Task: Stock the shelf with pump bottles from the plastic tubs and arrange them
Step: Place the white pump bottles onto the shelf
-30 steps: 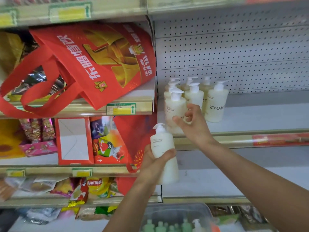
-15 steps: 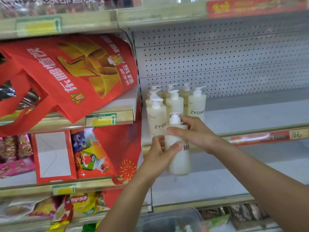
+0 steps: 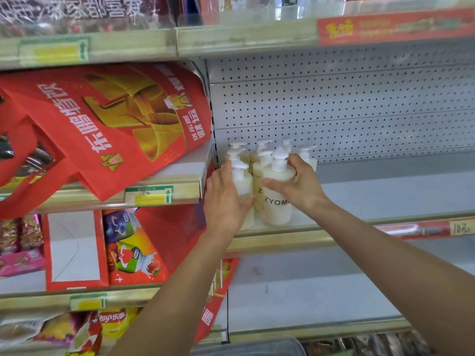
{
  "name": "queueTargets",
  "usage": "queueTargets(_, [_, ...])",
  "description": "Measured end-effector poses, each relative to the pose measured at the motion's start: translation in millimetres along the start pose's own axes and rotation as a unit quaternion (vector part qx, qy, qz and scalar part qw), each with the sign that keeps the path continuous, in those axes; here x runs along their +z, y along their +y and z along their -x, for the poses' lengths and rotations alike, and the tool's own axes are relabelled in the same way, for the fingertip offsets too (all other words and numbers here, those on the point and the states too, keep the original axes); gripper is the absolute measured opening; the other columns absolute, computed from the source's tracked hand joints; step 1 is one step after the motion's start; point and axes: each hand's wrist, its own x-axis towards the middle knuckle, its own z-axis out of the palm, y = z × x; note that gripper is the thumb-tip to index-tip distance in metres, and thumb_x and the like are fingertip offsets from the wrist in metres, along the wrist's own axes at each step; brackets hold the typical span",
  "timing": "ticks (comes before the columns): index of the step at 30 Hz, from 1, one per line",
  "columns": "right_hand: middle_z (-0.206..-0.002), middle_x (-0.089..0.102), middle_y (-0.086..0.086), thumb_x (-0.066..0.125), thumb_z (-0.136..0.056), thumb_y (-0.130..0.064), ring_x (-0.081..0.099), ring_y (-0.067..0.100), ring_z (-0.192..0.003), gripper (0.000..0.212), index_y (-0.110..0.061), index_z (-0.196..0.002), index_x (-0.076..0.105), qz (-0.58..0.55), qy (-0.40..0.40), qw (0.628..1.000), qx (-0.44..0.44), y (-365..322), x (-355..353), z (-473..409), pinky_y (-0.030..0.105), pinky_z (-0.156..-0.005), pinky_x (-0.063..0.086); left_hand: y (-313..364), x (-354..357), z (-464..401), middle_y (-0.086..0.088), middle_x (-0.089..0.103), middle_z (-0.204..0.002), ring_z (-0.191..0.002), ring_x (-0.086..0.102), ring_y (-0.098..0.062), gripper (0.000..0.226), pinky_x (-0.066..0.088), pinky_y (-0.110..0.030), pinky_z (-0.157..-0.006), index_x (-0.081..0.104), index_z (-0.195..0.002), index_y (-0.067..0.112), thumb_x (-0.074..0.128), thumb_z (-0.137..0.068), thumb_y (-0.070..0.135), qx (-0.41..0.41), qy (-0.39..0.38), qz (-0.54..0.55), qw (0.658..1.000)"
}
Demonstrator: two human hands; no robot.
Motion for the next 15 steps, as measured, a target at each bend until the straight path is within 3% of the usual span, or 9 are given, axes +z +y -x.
queueTargets(4, [-0.115, 0.061, -0.007, 0.081, -0.070, -0.043, 0.059, 0.018, -0.104, 0.055, -0.023, -0.114, 0.053, 0.025, -0.009, 1.000, 0.006, 8, 3, -7, 0.041, -0.087, 0.053, -2, 4, -4, -0.008, 0.048, -0.136, -0.128, 0.040, -0.027, 0.100, 0.039, -0.038, -0.102, 0.025, -0.149, 0.016, 0.085, -0.069, 0.021, -0.001, 0.001, 0.023, 1.000])
queueTargets(8, [-0.121, 0.056, -0.008, 0.079, -0.077, -0.034, 0.056, 0.015, -0.104, 0.055, -0.019, -0.123, 0.051, 0.032, -0.029, 0.999, 0.020, 11, -1, -10, 0.027, -0.076, 0.045, -8, 5, -6, -0.004, 0.054, -0.133, -0.125, 0.046, -0.025, 0.098, 0.042, -0.039, -0.100, 0.027, -0.147, 0.018, 0.084, -0.067, 0.015, -0.003, -0.001, 0.053, 0.999])
queueTargets(12, [-0.118, 0.055, -0.009, 0.078, -0.078, -0.033, 0.056, 0.016, -0.103, 0.055, -0.020, -0.123, 0.049, 0.039, -0.027, 0.998, 0.029, 10, -2, -11, 0.031, -0.079, 0.049, -10, 5, -7, -0.004, 0.051, -0.139, -0.130, 0.043, -0.022, 0.101, 0.039, -0.037, -0.106, 0.020, -0.151, 0.020, 0.082, -0.071, 0.014, -0.018, -0.015, 0.062, 0.998])
queueTargets(15, [-0.121, 0.048, -0.008, 0.076, -0.080, -0.033, 0.049, 0.015, -0.105, 0.062, -0.020, -0.131, 0.043, 0.057, -0.028, 0.997, 0.036, 11, 0, -11, 0.030, -0.082, 0.043, -10, 5, -5, -0.006, 0.051, -0.137, -0.129, 0.043, -0.025, 0.098, 0.040, -0.041, -0.106, 0.023, -0.150, 0.017, 0.081, -0.070, 0.013, -0.010, -0.011, 0.058, 0.998])
